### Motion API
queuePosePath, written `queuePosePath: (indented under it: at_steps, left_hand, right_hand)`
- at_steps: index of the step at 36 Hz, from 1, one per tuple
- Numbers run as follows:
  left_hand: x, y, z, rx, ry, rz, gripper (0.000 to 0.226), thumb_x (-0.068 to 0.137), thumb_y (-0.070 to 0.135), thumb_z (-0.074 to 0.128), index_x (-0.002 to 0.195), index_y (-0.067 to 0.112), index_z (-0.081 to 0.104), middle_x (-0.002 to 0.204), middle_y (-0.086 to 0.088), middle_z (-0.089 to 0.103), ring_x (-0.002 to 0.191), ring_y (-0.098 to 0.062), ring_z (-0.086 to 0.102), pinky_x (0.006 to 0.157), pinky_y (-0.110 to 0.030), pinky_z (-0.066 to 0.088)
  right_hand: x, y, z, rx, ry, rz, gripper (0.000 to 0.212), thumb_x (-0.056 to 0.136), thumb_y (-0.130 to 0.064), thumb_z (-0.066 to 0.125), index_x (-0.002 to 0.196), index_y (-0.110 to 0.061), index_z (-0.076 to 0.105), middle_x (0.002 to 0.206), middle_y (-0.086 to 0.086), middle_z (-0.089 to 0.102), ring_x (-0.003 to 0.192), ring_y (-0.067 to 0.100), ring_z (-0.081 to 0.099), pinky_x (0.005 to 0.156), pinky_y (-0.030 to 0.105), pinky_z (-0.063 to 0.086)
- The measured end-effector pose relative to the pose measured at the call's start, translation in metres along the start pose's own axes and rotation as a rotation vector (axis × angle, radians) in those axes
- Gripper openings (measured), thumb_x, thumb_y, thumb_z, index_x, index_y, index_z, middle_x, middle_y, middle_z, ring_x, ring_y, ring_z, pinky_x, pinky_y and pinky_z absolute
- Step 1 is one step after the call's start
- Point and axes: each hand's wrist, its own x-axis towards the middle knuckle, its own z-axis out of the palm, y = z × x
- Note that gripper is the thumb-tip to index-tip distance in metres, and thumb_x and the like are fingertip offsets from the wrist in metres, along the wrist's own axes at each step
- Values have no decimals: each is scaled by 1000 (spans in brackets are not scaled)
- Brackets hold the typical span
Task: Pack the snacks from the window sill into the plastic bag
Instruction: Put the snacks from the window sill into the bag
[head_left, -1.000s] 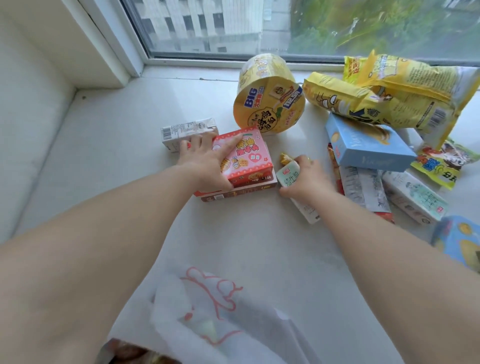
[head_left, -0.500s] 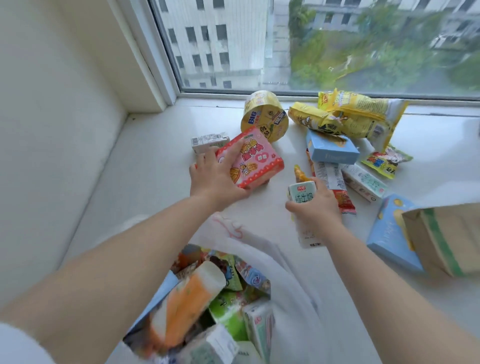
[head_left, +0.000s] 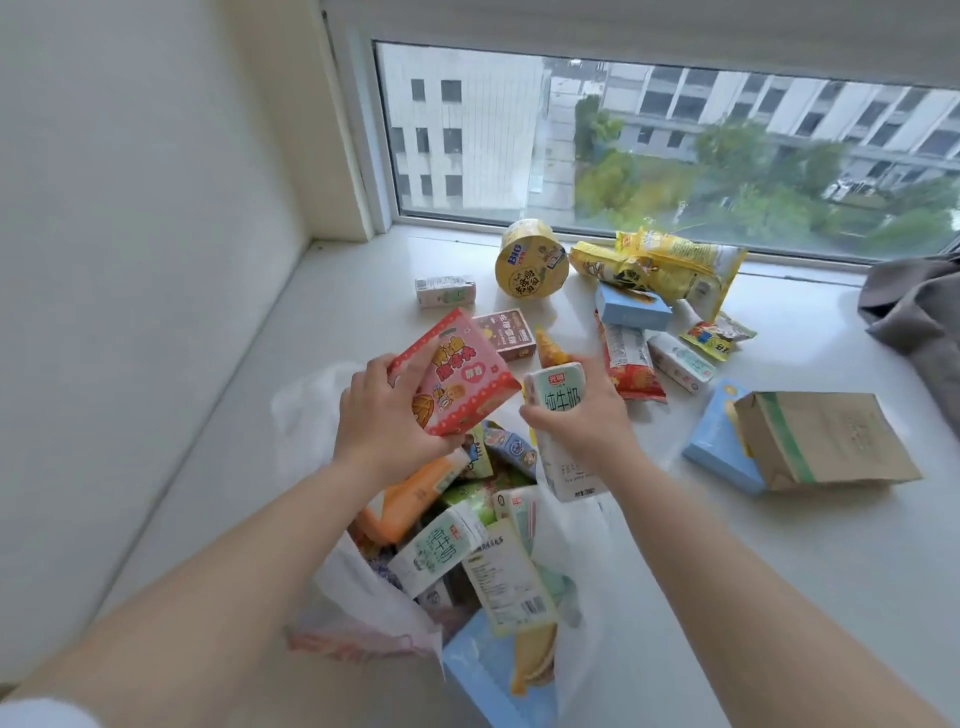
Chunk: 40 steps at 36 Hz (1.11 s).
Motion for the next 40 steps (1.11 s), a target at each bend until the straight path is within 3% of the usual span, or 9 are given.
queuePosePath:
  at_steps: [5,11,22,29,32,34,35,37,40]
  left_hand:
    - [-36,-25,4,117,-74,-34,102,64,71,63,146,42,10,138,-7,31,123,-26,34,107,-40,29]
    - [-57,-35,10,365,-260,144,100,65,69,59,143,51,-1,145,-5,19,133,-27,19,111,-41,12]
    - [-64,-37,20,388,-357,248,102,74,61,61,142,50,-14,152,-4,1,142,-27,0,115,-51,1]
    - [-66,-31,28,414,-440,288,95,78,59,62,146,47,-3,156,-2,-24,143,-24,-23,115,-55,-6]
    - [-81,-40,22,260,-322,398,70,80,58,58,142,39,32,158,-2,6,146,-25,3,117,-51,3]
    - [-95,-54,21,218,-140,524,43,80,55,51,110,27,62,129,-2,53,122,-28,50,108,-43,29]
    - [-102,-62,20,233,-96,568,39,78,56,48,95,25,65,109,1,61,103,-24,59,95,-36,37]
    - [-115,-75,19,331,-133,633,39,71,62,55,84,27,64,91,6,62,85,-17,61,78,-30,40]
    - [-129,-82,21,479,-242,625,49,46,59,78,83,28,68,90,6,62,84,-16,58,73,-30,47]
  right_hand:
    - [-24,-3,18,-57,-63,-51,59,69,-35,78,118,-34,44,102,2,51,88,19,55,71,30,46]
    - [-40,-1,32,-47,-99,-47,58,68,-35,79,115,-35,45,101,1,52,88,17,58,65,30,51]
    - [-72,1,42,-107,-26,-148,64,67,-28,80,121,-31,45,103,-1,48,89,14,55,78,35,55]
    - [-85,-5,47,-206,-35,-261,70,68,-34,79,127,-29,42,107,-2,44,85,12,52,72,26,50]
    - [-89,-9,51,-144,-14,-316,67,69,-34,79,126,-28,43,106,-3,43,84,10,51,70,21,49]
    - [-88,-11,57,-98,-22,-314,67,69,-35,80,125,-30,43,107,-3,44,88,9,52,73,21,48]
    - [-88,-12,61,-72,-33,-303,68,67,-37,80,124,-32,43,108,-4,45,92,10,53,77,25,50]
    - [-86,-11,71,-14,-54,-262,71,64,-44,81,122,-38,41,109,-5,46,98,14,54,83,37,52]
    - [-86,-9,86,39,-76,-207,77,61,-46,81,125,-35,40,113,-3,47,102,17,55,85,46,53]
